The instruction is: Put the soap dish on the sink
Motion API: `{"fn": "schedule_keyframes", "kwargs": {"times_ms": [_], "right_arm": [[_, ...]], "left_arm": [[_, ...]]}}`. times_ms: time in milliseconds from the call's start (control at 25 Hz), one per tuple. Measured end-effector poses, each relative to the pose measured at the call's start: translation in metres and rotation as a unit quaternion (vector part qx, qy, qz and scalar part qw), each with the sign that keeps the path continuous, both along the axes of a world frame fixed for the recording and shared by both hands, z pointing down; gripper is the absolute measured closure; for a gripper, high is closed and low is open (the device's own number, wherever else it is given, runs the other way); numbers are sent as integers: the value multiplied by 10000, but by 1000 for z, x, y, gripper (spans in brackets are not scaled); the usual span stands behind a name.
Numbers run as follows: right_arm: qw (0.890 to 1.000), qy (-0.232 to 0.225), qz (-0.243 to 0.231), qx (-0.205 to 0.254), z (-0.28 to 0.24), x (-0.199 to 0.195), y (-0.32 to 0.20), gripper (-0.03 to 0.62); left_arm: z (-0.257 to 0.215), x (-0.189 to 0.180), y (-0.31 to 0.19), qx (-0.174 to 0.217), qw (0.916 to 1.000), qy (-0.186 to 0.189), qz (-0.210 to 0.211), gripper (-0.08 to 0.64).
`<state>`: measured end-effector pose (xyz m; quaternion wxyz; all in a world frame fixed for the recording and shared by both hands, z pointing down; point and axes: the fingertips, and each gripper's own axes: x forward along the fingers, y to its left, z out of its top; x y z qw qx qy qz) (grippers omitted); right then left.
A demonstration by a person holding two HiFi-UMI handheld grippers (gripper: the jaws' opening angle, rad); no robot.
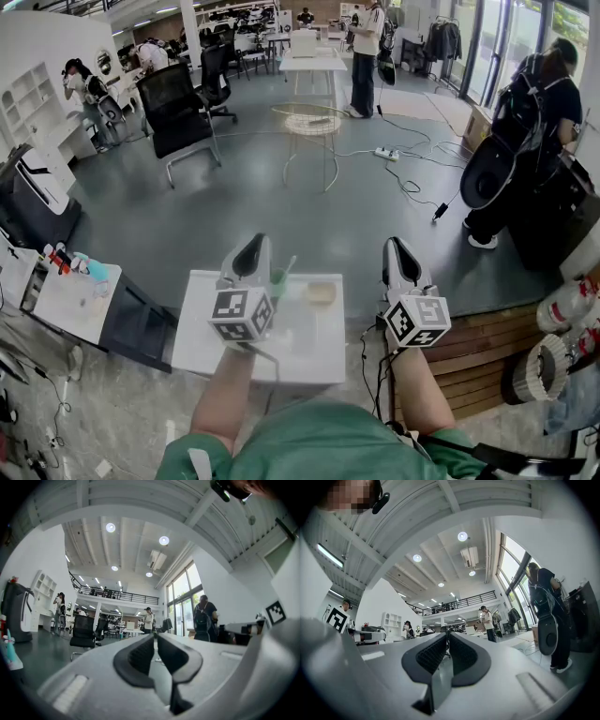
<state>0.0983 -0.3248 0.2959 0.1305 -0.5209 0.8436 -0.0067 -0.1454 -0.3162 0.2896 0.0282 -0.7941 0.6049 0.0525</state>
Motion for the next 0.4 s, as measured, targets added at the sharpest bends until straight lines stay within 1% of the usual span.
{"fn": "schedule_keyframes", "kwargs": {"times_ms": [400], "right_arm": [[10000, 2, -15, -1, 1, -2, -1, 572]], "left_arm": [[0, -1, -1, -8, 10000, 7, 15, 540]]}}
